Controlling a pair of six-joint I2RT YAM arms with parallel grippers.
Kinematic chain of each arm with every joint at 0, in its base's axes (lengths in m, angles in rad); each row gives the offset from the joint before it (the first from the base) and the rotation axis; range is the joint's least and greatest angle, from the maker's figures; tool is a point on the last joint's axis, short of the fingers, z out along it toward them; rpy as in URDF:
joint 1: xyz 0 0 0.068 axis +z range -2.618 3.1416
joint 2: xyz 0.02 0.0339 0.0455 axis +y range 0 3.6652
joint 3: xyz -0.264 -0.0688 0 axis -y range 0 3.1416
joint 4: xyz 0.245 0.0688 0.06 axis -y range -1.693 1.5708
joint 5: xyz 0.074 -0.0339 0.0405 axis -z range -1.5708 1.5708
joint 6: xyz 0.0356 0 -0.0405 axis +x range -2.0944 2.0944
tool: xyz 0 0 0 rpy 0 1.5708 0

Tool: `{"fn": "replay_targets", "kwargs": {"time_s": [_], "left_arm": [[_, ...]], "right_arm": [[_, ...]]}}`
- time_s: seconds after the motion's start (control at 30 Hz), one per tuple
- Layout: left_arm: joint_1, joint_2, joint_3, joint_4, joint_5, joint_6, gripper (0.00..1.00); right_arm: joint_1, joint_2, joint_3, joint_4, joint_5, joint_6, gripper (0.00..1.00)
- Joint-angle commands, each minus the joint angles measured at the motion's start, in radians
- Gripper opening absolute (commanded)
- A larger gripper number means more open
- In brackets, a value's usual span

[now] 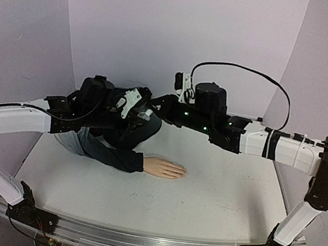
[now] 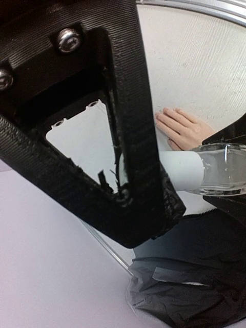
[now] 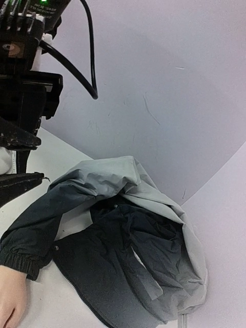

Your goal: Paint the nails

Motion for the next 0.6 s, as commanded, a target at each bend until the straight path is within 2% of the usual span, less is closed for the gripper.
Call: {"fn": "replay_targets", "kwargs": {"time_s": [0.0,0.03,0.07,0.1,0.13,0.17,0.23,0.3,0.37,0.47,0.57], "left_arm": [[0.003,-0.058,0.002,0.072,0.45,0.0,0.0],[0.012,-0.063,-0.001,0.082,0.572,-0.001,0.0],[0.021,-0.069,-0.003,0.091,0.716,-0.006,0.0],[0.03,-0.071,-0.003,0.104,0.85,-0.019,0.0],[0.042,-0.07,0.0,0.124,1.011,-0.033,0.0],[0.046,-0.062,0.009,0.141,1.153,-0.058,0.0],[0.049,-0.031,0.039,0.166,1.353,-0.103,0.0],[0.049,0.004,0.061,0.166,1.393,-0.133,0.0],[0.049,0.025,0.067,0.167,1.376,-0.135,0.0],[0.052,0.018,0.062,0.169,1.305,-0.125,0.0],[0.057,-0.017,0.033,0.169,1.159,-0.093,0.0]], "right_arm": [[0.001,-0.086,-0.062,0.102,-0.075,-0.126,0.0],[0.0,-0.115,-0.092,0.143,-0.128,-0.191,0.0],[0.0,-0.149,-0.139,0.203,-0.246,-0.284,0.0],[0.0,-0.183,-0.189,0.281,-0.446,-0.38,0.0],[0.001,-0.21,-0.235,0.336,-0.713,-0.479,0.0],[0.0,-0.232,-0.276,0.356,-0.843,-0.508,0.0],[-0.006,-0.265,-0.32,0.348,-0.851,-0.487,0.0],[0.0,-0.265,-0.33,0.376,-0.849,-0.44,0.0],[0.013,-0.262,-0.327,0.378,-0.813,-0.428,0.0],[0.015,-0.282,-0.344,0.379,-0.719,-0.433,0.0],[0.015,-0.326,-0.362,0.368,-0.558,-0.422,0.0]]}}
